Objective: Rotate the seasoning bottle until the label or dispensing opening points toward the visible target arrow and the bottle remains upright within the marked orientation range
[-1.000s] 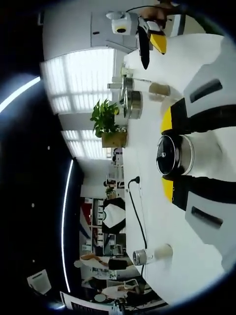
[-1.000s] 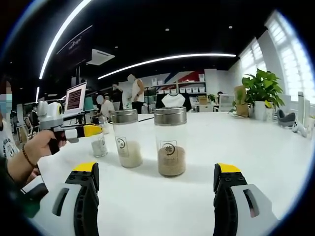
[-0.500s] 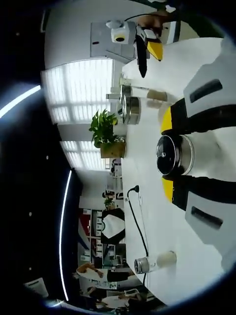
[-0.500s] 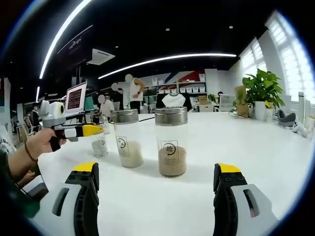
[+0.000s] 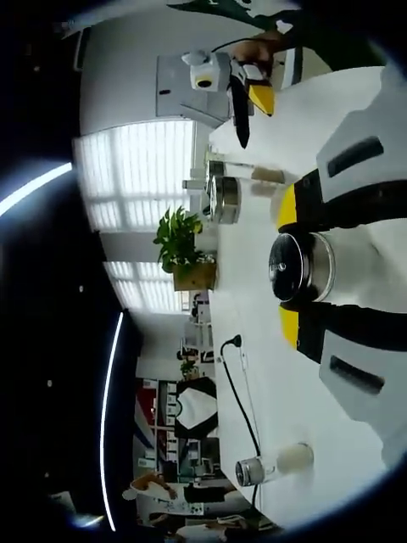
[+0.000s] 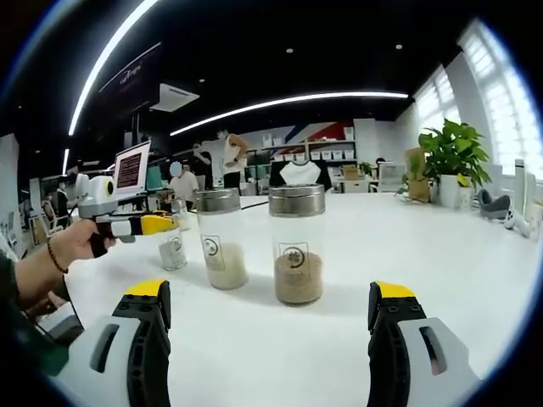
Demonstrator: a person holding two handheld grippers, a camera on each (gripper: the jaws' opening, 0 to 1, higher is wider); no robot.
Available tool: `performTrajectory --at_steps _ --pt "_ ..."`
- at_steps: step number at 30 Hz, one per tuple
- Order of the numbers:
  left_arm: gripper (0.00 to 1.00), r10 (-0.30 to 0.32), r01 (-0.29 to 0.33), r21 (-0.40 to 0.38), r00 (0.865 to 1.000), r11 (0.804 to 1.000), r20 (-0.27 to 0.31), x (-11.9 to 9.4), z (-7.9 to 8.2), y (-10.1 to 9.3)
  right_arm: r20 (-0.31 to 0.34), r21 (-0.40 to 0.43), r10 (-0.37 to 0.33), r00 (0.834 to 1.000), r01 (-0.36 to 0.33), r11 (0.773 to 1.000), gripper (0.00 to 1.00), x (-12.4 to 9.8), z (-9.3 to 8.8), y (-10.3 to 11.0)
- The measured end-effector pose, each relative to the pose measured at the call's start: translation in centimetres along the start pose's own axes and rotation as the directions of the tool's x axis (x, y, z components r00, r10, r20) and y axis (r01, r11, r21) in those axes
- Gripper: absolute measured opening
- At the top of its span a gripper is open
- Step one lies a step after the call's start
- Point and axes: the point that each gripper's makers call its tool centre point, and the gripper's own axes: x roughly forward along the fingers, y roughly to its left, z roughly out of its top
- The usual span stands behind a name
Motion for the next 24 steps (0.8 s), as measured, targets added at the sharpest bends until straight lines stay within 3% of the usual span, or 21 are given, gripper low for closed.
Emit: performTrajectory --at_steps 24 --pt "0.33 -0.19 0.191 0.005 0.981 0.982 -0.021 -0.01 -0.05 -0.55 0.02 -0.013 0.002 1.0 -0.001 1.0 0.99 0.14 0.44 0.11"
